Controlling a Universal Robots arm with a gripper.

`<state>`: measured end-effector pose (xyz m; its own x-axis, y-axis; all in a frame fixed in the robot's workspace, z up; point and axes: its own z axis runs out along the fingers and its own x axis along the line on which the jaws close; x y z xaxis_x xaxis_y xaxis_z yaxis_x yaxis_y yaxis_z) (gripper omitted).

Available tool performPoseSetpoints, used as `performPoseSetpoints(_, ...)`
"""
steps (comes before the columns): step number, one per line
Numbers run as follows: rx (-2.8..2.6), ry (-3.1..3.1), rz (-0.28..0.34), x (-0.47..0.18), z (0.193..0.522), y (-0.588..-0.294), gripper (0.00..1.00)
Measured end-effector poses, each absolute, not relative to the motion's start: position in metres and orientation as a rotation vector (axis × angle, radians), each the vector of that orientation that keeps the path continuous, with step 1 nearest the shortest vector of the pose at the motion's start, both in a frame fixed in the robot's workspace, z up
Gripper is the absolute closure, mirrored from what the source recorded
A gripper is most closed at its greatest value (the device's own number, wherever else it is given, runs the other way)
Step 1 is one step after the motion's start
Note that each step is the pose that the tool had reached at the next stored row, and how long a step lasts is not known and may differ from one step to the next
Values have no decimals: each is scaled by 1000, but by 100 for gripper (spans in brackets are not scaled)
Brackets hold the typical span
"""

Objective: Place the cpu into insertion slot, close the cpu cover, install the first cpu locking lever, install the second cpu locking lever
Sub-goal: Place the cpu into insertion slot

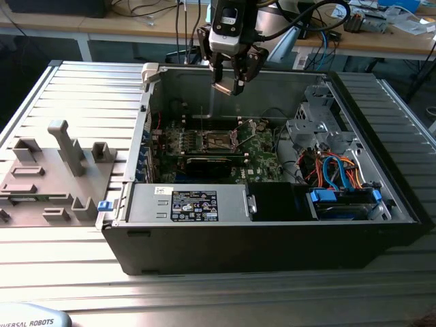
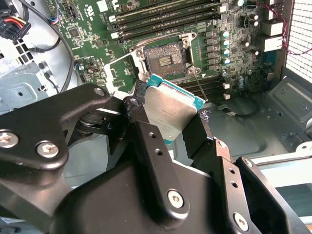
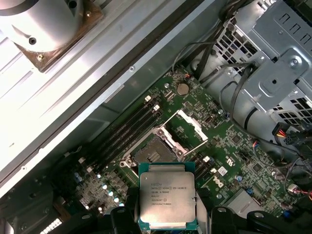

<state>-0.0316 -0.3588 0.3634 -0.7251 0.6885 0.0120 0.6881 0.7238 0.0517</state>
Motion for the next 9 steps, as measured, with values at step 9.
performPoseSetpoints(9,1197,2894,82,-32,363,-359,46)
